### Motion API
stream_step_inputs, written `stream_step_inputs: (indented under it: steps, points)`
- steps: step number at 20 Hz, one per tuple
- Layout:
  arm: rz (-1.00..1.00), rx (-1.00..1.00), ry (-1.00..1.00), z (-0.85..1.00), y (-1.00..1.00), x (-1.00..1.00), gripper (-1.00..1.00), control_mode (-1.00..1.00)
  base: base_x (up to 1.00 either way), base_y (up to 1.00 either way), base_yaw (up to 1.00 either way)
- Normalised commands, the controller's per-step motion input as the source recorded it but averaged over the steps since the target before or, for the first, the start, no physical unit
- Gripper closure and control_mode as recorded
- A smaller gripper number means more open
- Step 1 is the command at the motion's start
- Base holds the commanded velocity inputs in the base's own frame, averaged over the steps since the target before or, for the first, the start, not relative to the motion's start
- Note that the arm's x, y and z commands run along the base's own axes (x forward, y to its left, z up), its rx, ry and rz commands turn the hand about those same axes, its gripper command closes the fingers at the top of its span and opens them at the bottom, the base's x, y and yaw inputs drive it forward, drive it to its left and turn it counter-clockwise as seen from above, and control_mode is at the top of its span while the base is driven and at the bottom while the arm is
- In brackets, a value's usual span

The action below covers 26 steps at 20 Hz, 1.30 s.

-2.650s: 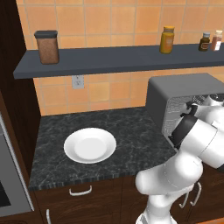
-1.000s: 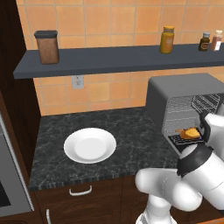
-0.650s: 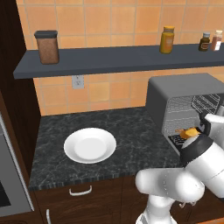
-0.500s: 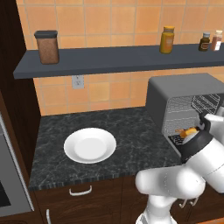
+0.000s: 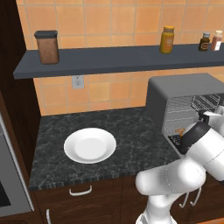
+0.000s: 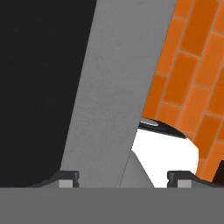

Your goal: Pick up the kebab skewer and baguette bread, and place them inside the toaster oven. Close the toaster oven door and start by setting the timer.

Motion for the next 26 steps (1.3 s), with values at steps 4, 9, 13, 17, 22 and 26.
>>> stream_step_inputs:
  steps: [4, 9, 13, 17, 22, 26]
  points:
    - [0.0, 0.01, 0.0, -0.17, 0.0, 0.15, -1.0, -1.0, 0.0, 0.0, 0.0]
    - [0.0, 0.0, 0.0, -0.09, 0.0, 0.19, -1.0, -1.0, 0.0, 0.0, 0.0]
    - [0.0, 0.0, 0.0, -0.1, 0.0, 0.2, -1.0, -1.0, 0.0, 0.0, 0.0]
    - [0.0, 0.0, 0.0, -0.1, 0.0, 0.24, -1.0, -1.0, 0.0, 0.0, 0.0]
    - [0.0, 0.0, 0.0, -0.07, 0.0, 0.36, -1.0, -1.0, 0.0, 0.0, 0.0]
    - [0.0, 0.0, 0.0, -0.11, 0.0, 0.43, -1.0, -1.0, 0.0, 0.0, 0.0]
